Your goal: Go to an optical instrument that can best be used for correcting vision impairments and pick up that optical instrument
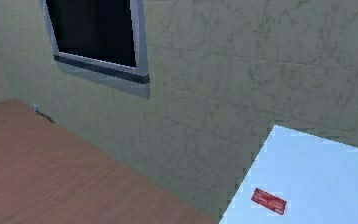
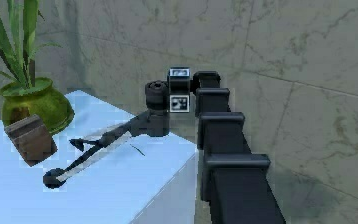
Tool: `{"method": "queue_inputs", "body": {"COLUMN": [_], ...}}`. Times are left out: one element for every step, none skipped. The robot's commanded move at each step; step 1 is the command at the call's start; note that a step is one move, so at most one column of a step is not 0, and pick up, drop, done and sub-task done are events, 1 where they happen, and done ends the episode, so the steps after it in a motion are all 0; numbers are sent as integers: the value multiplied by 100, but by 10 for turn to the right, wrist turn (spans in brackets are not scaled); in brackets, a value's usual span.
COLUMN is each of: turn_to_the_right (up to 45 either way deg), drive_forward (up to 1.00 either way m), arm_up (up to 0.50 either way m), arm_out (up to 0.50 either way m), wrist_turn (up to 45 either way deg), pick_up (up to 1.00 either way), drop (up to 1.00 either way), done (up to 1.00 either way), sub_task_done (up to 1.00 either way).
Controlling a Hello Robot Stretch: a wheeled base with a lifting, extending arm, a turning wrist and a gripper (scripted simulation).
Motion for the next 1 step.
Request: {"method": "queue_inputs", "body": {"turn_to_the_right": [0], "drive_forward": [0], "arm_up": [0], "arm_out": [0], "wrist_turn": [450], "pick_up": [0], "drop": [0], "done": [0], "sub_task_done": [0]}}
